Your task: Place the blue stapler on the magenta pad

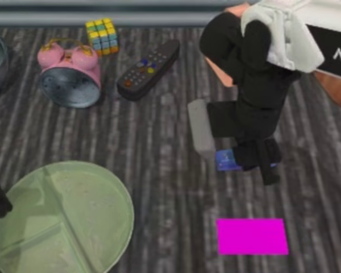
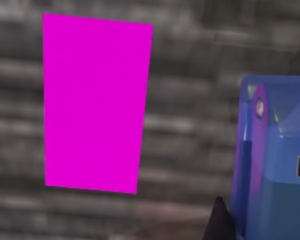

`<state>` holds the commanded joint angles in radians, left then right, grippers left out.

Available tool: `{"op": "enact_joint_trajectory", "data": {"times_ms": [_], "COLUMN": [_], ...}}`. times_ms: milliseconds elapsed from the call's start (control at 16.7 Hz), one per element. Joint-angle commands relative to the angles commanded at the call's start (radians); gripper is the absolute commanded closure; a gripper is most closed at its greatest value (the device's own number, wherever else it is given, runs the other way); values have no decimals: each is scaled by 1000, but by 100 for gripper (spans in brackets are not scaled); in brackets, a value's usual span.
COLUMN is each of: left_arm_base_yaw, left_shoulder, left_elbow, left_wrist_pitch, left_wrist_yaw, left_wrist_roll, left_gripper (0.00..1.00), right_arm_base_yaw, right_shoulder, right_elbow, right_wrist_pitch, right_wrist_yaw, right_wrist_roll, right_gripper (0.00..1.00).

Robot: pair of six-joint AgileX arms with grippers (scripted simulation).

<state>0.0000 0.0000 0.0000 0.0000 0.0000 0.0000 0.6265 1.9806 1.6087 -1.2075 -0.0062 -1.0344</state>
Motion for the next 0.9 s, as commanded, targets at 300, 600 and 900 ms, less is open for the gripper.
{"op": "enact_joint_trajectory", "data": {"times_ms": [300,600,900], "left_arm_base_yaw": [0,0,0], "left_shoulder": [0,0,0], "left_elbow": [0,0,0], "left_wrist_pitch": [0,0,0], "left_wrist_yaw": [0,0,0], "left_wrist_roll": [0,0,0], "left_gripper": [0,0,0], "right_arm_base_yaw": [67,77,70], "right_shoulder": [-199,-225,-199], "right_elbow": [-250,-277,-327], "right_wrist_pitch": [41,48,118], "right_wrist_yaw": [-6,-7,-7], "right_wrist_roll": [144,165,170], "right_gripper": [100,100,100]}}
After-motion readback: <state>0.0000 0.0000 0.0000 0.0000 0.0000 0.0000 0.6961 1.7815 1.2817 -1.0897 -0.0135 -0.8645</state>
